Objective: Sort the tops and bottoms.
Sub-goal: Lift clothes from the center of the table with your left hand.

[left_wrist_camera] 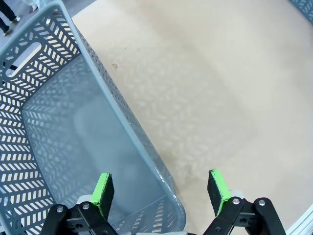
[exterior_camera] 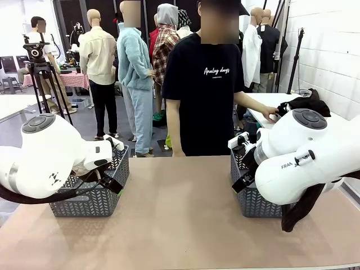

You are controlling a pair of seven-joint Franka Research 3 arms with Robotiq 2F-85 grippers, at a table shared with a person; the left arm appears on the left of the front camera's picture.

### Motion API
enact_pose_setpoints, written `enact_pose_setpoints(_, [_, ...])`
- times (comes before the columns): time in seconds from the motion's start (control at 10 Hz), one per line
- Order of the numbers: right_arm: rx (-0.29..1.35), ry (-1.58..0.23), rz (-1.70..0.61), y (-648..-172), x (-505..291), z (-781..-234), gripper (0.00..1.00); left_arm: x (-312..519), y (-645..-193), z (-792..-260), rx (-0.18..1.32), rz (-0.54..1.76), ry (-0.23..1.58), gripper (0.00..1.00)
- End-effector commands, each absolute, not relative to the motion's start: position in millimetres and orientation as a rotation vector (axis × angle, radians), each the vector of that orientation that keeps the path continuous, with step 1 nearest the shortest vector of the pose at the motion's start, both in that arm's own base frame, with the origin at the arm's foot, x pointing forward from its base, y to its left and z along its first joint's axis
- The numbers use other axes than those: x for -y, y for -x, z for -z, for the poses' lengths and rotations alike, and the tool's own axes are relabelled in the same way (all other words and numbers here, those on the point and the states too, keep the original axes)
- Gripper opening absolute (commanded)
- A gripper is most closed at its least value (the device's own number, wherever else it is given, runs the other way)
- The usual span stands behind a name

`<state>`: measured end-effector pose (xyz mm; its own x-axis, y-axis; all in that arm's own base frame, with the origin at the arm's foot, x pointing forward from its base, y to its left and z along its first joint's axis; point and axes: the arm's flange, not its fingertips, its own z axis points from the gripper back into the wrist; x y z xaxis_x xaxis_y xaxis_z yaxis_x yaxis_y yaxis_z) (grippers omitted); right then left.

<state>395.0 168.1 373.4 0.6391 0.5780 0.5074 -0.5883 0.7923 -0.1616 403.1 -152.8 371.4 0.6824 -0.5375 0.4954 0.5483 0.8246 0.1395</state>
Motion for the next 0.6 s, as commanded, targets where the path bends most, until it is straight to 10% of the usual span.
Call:
enact_pose_setpoints(0.0, [0.572,-0.020,-0.664,-395.1,-167.9,-373.4,1.00,151.5,-403.5,-371.4,0.549,0.606,0.021,1.00])
enact_pose_setpoints(0.5, [0.572,-0.020,-0.664,-395.1,-167.9,-373.4,1.00,151.5,-403.5,-371.4,0.549,0.606,0.021,1.00])
